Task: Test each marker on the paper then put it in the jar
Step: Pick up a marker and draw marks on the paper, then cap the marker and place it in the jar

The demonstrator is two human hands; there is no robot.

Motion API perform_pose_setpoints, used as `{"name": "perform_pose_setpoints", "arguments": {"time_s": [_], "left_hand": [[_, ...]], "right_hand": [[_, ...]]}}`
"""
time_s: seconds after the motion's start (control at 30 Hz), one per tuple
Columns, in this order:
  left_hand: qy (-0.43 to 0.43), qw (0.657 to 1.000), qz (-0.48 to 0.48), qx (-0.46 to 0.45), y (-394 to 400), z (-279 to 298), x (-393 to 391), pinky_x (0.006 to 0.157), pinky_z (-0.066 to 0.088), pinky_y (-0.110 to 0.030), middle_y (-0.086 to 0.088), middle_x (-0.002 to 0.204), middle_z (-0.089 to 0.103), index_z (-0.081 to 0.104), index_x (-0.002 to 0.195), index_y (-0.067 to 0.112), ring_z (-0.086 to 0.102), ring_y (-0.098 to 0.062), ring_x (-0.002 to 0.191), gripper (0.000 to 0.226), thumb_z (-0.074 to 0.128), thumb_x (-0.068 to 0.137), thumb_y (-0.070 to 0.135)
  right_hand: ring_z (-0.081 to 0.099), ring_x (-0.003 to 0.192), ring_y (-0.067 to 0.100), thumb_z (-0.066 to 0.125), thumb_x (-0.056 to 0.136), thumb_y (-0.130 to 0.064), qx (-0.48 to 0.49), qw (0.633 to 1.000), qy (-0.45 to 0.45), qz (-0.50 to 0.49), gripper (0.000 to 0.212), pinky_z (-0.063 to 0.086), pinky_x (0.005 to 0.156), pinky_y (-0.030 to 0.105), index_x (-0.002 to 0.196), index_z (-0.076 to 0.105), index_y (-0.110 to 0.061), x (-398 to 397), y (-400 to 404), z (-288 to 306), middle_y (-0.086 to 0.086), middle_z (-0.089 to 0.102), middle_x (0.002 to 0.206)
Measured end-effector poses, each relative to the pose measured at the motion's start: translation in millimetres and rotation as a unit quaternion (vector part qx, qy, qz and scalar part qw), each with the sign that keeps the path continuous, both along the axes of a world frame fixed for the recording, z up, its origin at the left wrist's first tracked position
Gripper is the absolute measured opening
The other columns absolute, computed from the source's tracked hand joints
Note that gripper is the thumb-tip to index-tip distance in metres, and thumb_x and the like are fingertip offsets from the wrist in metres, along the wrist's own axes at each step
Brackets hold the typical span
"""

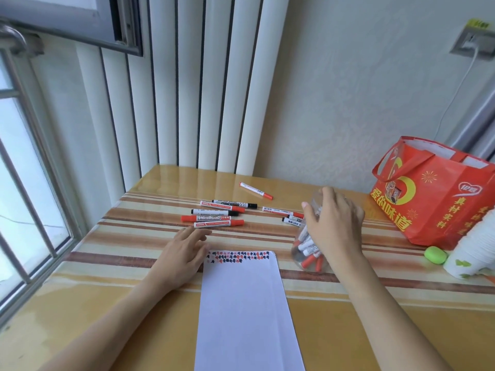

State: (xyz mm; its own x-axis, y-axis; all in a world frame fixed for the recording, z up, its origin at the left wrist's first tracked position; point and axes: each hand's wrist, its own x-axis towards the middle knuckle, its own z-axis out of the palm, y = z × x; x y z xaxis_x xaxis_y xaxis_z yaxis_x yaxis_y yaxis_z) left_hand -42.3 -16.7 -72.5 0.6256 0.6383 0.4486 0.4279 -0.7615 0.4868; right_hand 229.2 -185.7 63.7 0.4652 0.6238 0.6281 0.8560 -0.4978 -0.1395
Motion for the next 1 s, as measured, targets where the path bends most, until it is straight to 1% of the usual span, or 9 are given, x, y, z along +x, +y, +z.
{"name": "perform_pose_setpoints", "arguments": {"time_s": [0.1, 0.2, 0.3, 0.37, 0.47, 0.57, 0.7, 0.87, 1.0], "left_hand": [[0.006, 1.000, 0.014, 0.007, 3.7, -4.4, 1.3, 0.088, 0.043, -0.032, 0.014, 0.107, 0.055, 0.059, 0.123, 0.025, 0.050, -0.013, 0.105, 0.041, 0.039, 0.096, 0.048], [0.026, 0.999, 0.013, 0.021, 4.8, -7.3, 3.3, 0.088, 0.047, -0.037, 0.015, 0.109, 0.053, 0.059, 0.122, 0.025, 0.052, -0.015, 0.104, 0.038, 0.040, 0.096, 0.047], [0.034, 0.999, 0.011, 0.025, 6.2, -8.8, 3.4, 0.090, 0.047, -0.037, 0.015, 0.112, 0.055, 0.059, 0.124, 0.026, 0.051, -0.014, 0.106, 0.039, 0.041, 0.097, 0.047], [0.036, 0.999, 0.011, 0.025, 7.2, -9.4, 3.3, 0.091, 0.046, -0.036, 0.016, 0.113, 0.055, 0.060, 0.124, 0.026, 0.051, -0.012, 0.107, 0.039, 0.041, 0.098, 0.046], [0.033, 0.999, 0.009, 0.022, 6.8, -9.4, 3.5, 0.091, 0.045, -0.033, 0.016, 0.112, 0.055, 0.061, 0.122, 0.026, 0.050, -0.011, 0.107, 0.037, 0.041, 0.098, 0.046], [0.031, 0.999, 0.008, 0.021, 6.2, -8.5, 3.3, 0.091, 0.044, -0.030, 0.015, 0.112, 0.056, 0.063, 0.119, 0.026, 0.049, -0.009, 0.106, 0.035, 0.040, 0.099, 0.045], [0.025, 0.999, 0.005, 0.019, 6.1, -7.2, 3.0, 0.092, 0.043, -0.028, 0.016, 0.110, 0.055, 0.064, 0.116, 0.027, 0.048, -0.007, 0.105, 0.033, 0.040, 0.100, 0.043], [0.021, 0.999, 0.001, 0.029, 5.8, -6.4, 4.0, 0.089, 0.040, -0.026, 0.016, 0.106, 0.053, 0.068, 0.110, 0.030, 0.047, -0.007, 0.100, 0.031, 0.041, 0.100, 0.040], [0.006, 1.000, -0.007, 0.022, 4.4, -4.0, 2.7, 0.091, 0.042, -0.026, 0.016, 0.106, 0.054, 0.070, 0.112, 0.029, 0.049, -0.007, 0.101, 0.034, 0.040, 0.101, 0.041]], "right_hand": [[0.059, 0.104, 0.037, 0.064, 0.094, -0.022, 0.140, 0.986, -0.082, 0.040, 0.019, 0.040, 0.099, 0.050, 0.108, 0.064, -0.008, -18.2, 3.5, -10.1, 0.013, 0.065, 0.115], [0.057, 0.102, 0.035, 0.064, 0.088, -0.003, 0.198, 0.965, -0.097, 0.144, 0.013, 0.046, 0.090, 0.045, 0.100, 0.067, -0.005, -47.0, 19.0, -20.5, 0.014, 0.065, 0.119], [0.060, 0.094, 0.029, 0.061, 0.083, 0.007, 0.144, 0.959, -0.018, 0.242, 0.018, 0.051, 0.082, 0.040, 0.094, 0.066, -0.006, -66.6, 48.8, -45.2, 0.007, 0.066, 0.104], [0.062, 0.094, 0.026, 0.062, 0.083, 0.009, 0.071, 0.964, 0.026, 0.255, 0.023, 0.054, 0.080, 0.039, 0.096, 0.068, -0.009, -70.7, 69.6, -66.2, 0.002, 0.069, 0.100], [0.063, 0.106, 0.024, 0.057, 0.093, 0.007, -0.017, 0.966, 0.084, 0.244, 0.030, 0.055, 0.084, 0.037, 0.114, 0.069, -0.012, -68.1, 94.6, -91.9, 0.002, 0.073, 0.110], [0.059, 0.118, 0.025, 0.050, 0.097, 0.007, -0.063, 0.961, 0.124, 0.239, 0.039, 0.051, 0.094, 0.036, 0.129, 0.064, -0.010, -65.6, 112.3, -113.5, 0.005, 0.071, 0.123], [0.057, 0.116, 0.026, 0.062, 0.096, -0.002, -0.048, 0.963, 0.112, 0.239, 0.033, 0.051, 0.098, 0.036, 0.128, 0.063, -0.010, -64.9, 122.5, -132.2, 0.004, 0.066, 0.123], [0.059, 0.100, 0.023, 0.074, 0.092, -0.008, -0.036, 0.966, 0.076, 0.246, 0.014, 0.056, 0.085, 0.038, 0.105, 0.072, -0.010, -60.5, 125.4, -139.6, 0.002, 0.061, 0.106], [0.057, 0.095, 0.018, 0.073, 0.093, -0.009, -0.014, 0.957, 0.123, 0.261, 0.012, 0.051, 0.081, 0.032, 0.102, 0.064, -0.011, -68.0, 118.8, -129.2, -0.001, 0.058, 0.102]]}}
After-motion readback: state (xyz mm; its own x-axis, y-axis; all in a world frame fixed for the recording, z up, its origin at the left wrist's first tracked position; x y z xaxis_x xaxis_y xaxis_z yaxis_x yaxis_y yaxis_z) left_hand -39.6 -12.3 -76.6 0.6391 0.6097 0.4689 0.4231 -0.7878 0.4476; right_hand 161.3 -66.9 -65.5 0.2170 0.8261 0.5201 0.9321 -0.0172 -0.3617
